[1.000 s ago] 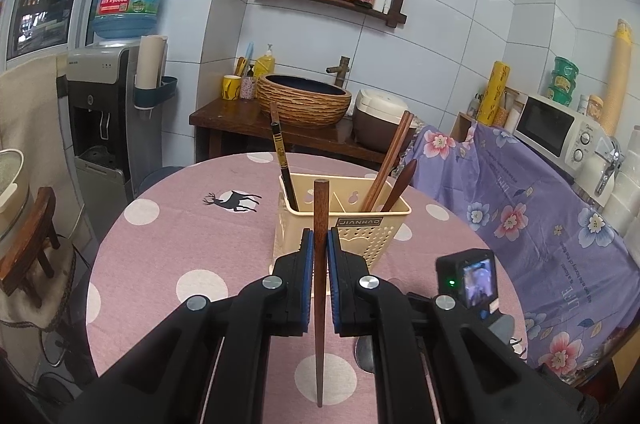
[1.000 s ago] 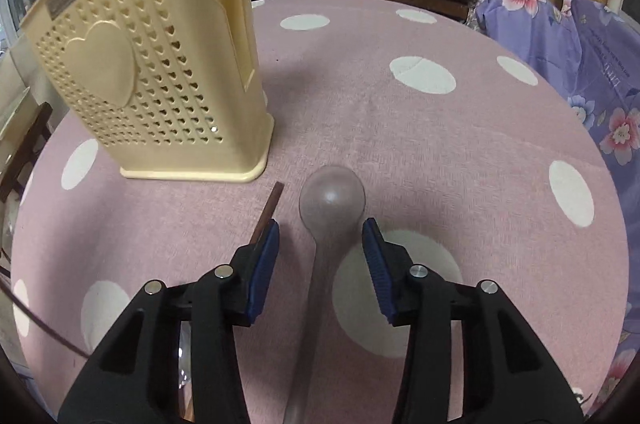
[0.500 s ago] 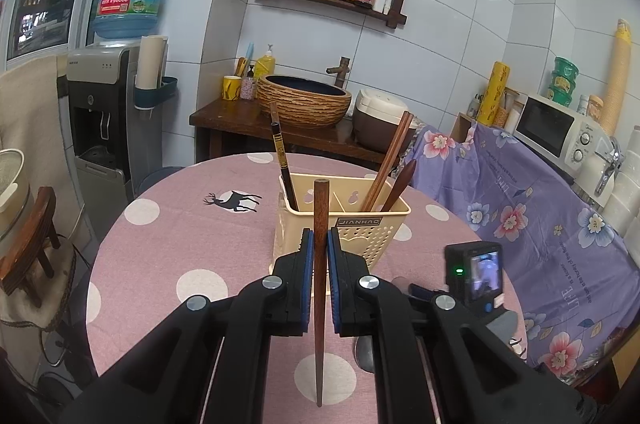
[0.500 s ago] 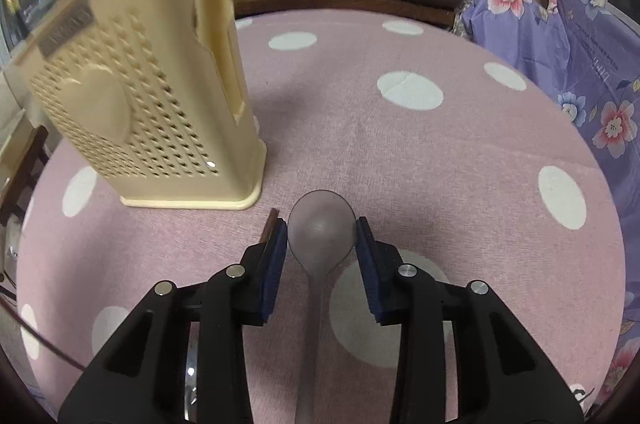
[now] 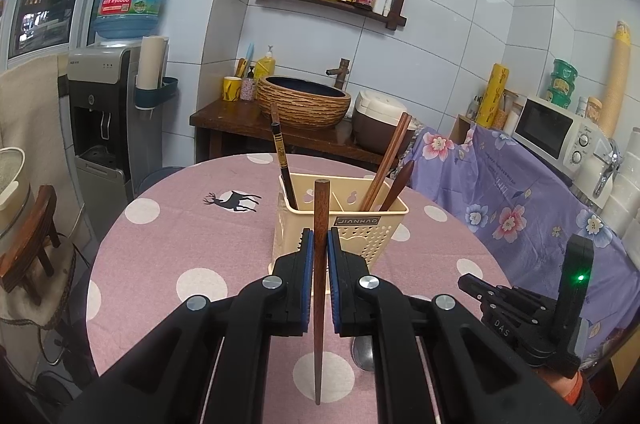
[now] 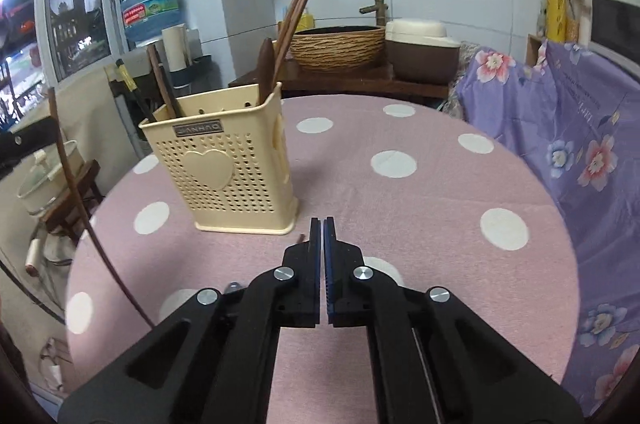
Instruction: Organize utensils
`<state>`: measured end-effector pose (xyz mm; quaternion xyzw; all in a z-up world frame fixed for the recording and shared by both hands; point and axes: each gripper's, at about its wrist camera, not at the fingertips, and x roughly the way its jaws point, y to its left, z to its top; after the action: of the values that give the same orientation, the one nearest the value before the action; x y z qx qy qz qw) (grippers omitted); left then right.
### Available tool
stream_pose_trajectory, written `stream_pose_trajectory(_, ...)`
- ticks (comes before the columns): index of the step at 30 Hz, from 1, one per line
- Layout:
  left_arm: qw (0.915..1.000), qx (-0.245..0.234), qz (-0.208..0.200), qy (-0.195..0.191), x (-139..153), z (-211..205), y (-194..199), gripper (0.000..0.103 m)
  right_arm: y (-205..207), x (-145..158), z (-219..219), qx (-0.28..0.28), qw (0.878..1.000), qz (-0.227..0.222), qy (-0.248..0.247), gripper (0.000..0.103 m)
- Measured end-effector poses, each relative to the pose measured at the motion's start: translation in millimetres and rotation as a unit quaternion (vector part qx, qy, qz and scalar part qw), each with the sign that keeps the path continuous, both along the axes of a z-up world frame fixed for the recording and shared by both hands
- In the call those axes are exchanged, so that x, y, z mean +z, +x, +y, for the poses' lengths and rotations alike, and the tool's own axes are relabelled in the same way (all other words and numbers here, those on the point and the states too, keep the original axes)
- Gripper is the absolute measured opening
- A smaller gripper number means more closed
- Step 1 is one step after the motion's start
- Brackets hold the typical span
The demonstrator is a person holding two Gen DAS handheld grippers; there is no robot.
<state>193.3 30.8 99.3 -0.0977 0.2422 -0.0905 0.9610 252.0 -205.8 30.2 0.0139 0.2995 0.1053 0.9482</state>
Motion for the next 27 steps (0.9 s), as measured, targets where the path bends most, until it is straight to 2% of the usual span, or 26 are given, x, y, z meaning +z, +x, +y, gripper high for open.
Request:
stream_pose_trajectory(6,1.0,-0.002,0.0,0.001,0.5,0.1,-0.3,0.008,18.2,-19.3,-10.2,-0.012,0.999,0.039,0.03,0.004)
stream_pose_trajectory(8,1.0,-0.002,0.0,0.001,1.0,-0.4,-1.6,0.008,23.0,-28.0,-10.7,-0.019,0.997,0.059,0.035,0.01)
stream_pose_trajectory(10,1.0,-0.002,-0.001,0.002,1.0,-0.6,-1.5,0.008,28.0,-40.4,-13.4,-0.032,0.994,0.095,0.051,0.028)
stream_pose_trajectory(13,1.0,-0.004,-0.002,0.003,2.4,-2.6,-3.6,0.008,27.4,-55.1,-13.8,-0.042,0.989,0.122,0.066,0.034)
stream_pose_trajectory(16,1.0,-0.005,-0.003,0.003,3.3,-4.8,-5.2,0.008,28.2,-69.9,-11.9,-0.049,0.986,0.145,0.063,0.034)
stream_pose_trajectory(23,1.0,-0.005,-0.003,0.003,2.9,-4.6,-5.3,0.008,44.2,-95.3,-27.8,-0.055,0.975,0.177,0.125,0.033)
stream_pose_trajectory(26,1.0,-0.005,-0.003,0.003,2.7,-5.0,-5.4,0.008,48.8,-99.6,-29.5,-0.048,0.973,0.176,0.143,0.021)
stream_pose_trajectory(27,1.0,-0.005,-0.003,0.004,2.8,-5.1,-5.3,0.008,50.4,-101.2,-28.9,-0.044,0.972,0.177,0.147,0.011)
